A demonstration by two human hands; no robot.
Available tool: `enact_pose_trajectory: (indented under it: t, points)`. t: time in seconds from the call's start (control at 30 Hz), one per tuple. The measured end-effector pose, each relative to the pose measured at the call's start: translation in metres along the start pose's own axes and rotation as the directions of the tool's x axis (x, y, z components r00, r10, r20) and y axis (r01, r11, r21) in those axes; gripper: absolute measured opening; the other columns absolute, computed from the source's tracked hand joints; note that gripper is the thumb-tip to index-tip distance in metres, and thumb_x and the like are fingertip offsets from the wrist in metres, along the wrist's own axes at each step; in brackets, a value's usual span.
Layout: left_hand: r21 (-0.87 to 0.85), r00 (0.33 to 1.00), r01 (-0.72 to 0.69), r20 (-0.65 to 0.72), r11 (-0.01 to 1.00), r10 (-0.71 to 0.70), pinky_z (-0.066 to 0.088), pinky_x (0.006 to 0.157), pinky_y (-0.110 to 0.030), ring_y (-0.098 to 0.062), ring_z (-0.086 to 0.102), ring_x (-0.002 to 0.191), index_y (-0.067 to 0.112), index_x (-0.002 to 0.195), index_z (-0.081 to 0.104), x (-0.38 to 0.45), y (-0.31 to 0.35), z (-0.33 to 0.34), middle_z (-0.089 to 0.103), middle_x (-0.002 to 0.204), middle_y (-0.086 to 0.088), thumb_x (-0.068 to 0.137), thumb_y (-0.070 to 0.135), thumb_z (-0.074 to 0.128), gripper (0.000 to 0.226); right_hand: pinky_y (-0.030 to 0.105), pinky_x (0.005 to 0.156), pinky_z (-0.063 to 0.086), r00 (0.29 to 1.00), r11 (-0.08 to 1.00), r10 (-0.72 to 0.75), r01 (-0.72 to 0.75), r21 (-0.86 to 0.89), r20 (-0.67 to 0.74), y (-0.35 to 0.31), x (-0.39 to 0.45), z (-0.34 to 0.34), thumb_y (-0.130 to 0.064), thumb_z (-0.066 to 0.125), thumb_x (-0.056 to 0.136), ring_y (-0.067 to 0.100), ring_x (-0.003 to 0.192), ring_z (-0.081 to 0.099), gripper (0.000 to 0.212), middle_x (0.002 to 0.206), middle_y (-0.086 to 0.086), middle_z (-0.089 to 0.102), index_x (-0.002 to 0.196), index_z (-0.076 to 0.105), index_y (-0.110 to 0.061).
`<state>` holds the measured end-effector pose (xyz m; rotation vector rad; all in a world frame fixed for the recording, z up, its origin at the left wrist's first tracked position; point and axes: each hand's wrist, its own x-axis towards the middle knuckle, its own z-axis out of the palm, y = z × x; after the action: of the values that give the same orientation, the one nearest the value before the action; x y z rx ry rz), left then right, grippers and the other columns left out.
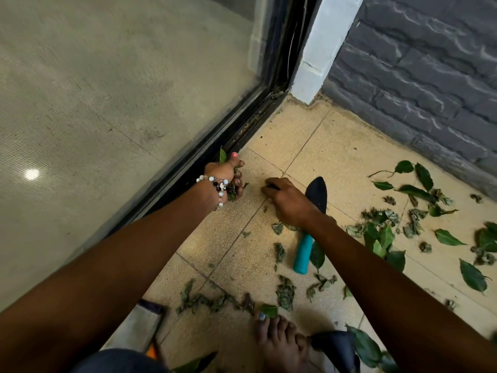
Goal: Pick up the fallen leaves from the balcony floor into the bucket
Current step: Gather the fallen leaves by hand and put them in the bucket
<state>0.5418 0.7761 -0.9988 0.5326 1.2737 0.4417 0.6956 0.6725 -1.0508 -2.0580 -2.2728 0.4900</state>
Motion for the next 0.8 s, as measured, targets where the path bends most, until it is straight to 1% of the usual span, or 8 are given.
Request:
enact_pose_trajectory:
  t: [0.13,0.2,0.27,0.4,0.47,0.57,0.63,0.8]
  points:
    - [-0.019,0.997,0.040,0.060,0.999,-0.039,0.053,0.063,-0.037,-0.007,0.039,0.033,0.016,0.078,0.061,-0.003,-0.004,0.003,0.043,0.054,0.004,0.096,0.044,0.054,0.034,0.039,0.106,0.037,0.996,0.998,-0.056,0.057,-0.001,0.063,0.001,-0.026,-0.006,-0.012,0.052,0.094,0.036,0.129,0.041,0.044,0.145,0.023,0.040,0.137,0.050,-0.002]
    - [-0.080,0.996,0.046,0.075,0.996,-0.040,0.059,0.058,-0.039,-0.007,0.038,0.033,0.012,0.079,0.059,-0.006,-0.012,0.007,0.041,0.053,0.002,0.096,0.040,0.055,0.033,0.040,0.107,0.037,0.994,0.999,-0.043,0.043,-0.002,0.101,0.001,-0.041,-0.008,-0.025,0.054,0.096,0.035,0.130,0.040,0.049,0.146,0.020,0.039,0.140,0.047,-0.004]
    - [-0.126,0.998,0.037,0.048,0.991,-0.031,0.058,0.051,-0.034,-0.008,0.037,0.033,0.009,0.079,0.058,-0.008,-0.023,0.009,0.040,0.051,0.000,0.096,0.036,0.057,0.032,0.039,0.108,0.036,0.991,1.000,-0.012,0.015,-0.027,0.132,-0.002,-0.052,-0.007,-0.033,0.057,0.095,0.033,0.132,0.038,0.055,0.148,0.017,0.036,0.142,0.044,-0.007]
    - [-0.154,0.999,-0.031,-0.017,0.988,0.029,0.046,0.041,-0.021,-0.009,0.037,0.032,0.005,0.076,0.057,-0.007,-0.040,0.008,0.042,0.053,-0.003,0.096,0.028,0.059,0.030,0.040,0.095,0.045,1.000,0.997,0.005,-0.003,-0.075,0.024,-0.016,-0.058,0.002,-0.007,0.054,0.092,0.029,0.119,0.045,0.037,0.134,0.011,0.051,0.129,0.058,-0.012]
    - [-0.164,0.998,-0.060,-0.025,0.985,0.057,0.041,0.039,-0.018,-0.009,0.037,0.032,0.004,0.075,0.057,-0.006,-0.043,0.006,0.044,0.054,-0.004,0.096,0.025,0.059,0.030,0.039,0.089,0.047,1.000,0.998,0.001,-0.001,-0.067,0.002,-0.023,-0.053,0.006,-0.004,0.053,0.092,0.027,0.111,0.050,0.030,0.120,0.009,0.059,0.118,0.064,-0.011]
    - [-0.138,0.995,-0.098,-0.025,0.986,0.095,0.037,0.039,-0.018,-0.009,0.039,0.034,0.003,0.075,0.060,-0.003,-0.041,0.005,0.048,0.059,-0.005,0.096,0.022,0.060,0.029,0.037,0.086,0.047,0.992,0.995,0.082,-0.076,0.064,-0.093,-0.027,-0.039,0.006,0.000,0.058,0.086,0.029,0.107,0.055,0.028,0.109,0.011,0.064,0.110,0.069,-0.009]
    - [-0.117,0.993,-0.118,-0.038,0.986,0.115,0.035,0.038,-0.017,-0.009,0.041,0.035,0.002,0.075,0.060,-0.001,-0.038,0.002,0.049,0.060,-0.006,0.096,0.019,0.060,0.028,0.037,0.089,0.047,0.979,0.985,0.128,-0.107,0.133,-0.158,-0.030,-0.027,0.006,0.005,0.059,0.083,0.031,0.110,0.056,0.033,0.116,0.013,0.063,0.112,0.069,-0.008]
    - [-0.069,0.988,-0.146,-0.066,0.987,0.141,0.034,0.036,-0.015,-0.014,0.047,0.044,0.000,0.077,0.061,0.003,-0.033,-0.013,0.054,0.064,-0.010,0.093,0.014,0.063,0.021,0.042,0.107,0.037,0.995,0.993,0.093,-0.092,0.069,-0.023,-0.050,-0.029,0.018,-0.007,0.052,0.094,0.039,0.130,0.036,0.044,0.143,0.020,0.040,0.137,0.051,-0.010]
